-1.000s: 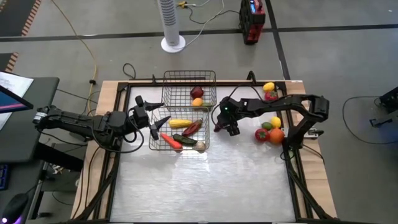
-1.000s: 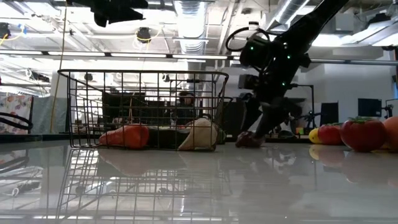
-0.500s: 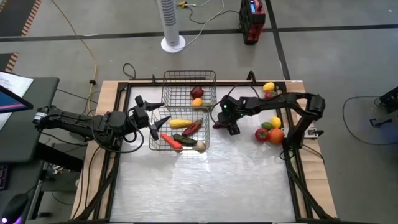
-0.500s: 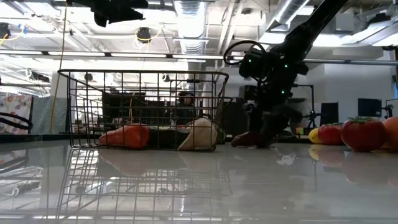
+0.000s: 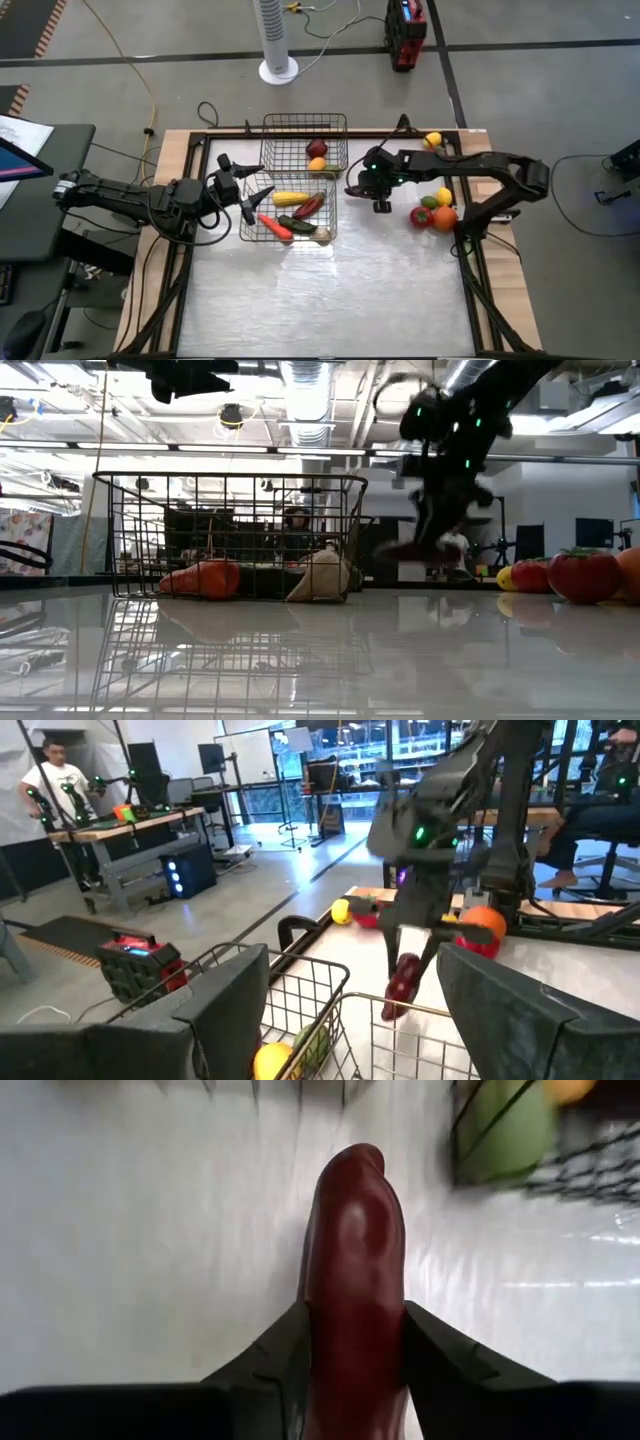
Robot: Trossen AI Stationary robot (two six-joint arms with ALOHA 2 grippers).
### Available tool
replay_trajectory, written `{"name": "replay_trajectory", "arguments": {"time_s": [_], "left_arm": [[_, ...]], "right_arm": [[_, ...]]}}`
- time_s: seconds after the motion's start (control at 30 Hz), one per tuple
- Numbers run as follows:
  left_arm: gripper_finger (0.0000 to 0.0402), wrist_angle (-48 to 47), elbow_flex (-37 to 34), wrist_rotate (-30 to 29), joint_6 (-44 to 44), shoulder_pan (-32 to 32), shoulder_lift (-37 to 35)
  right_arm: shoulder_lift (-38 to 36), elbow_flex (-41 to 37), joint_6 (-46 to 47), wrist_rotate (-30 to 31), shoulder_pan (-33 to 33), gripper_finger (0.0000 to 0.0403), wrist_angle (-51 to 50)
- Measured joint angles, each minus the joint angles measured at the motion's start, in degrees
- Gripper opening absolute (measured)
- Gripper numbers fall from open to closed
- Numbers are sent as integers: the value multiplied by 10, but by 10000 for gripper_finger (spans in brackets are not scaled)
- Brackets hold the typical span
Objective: Sort produce into baskets
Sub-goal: Put the red chili pepper into the bottom wire basket
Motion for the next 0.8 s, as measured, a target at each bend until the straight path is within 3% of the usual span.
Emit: {"name": "replay_trajectory", "arguments": {"time_s": [0.23,0.4,0.67,0.8], "left_arm": [[279,1,0,5,-5,0,0],[279,11,0,5,-6,0,0],[279,22,0,5,0,0,0],[279,20,0,8,-2,-1,0]], "right_arm": [[-82,51,90,0,43,180,-3],[-90,68,157,-5,73,181,111],[18,70,201,-26,126,192,379],[76,111,200,-41,136,231,358]]}}
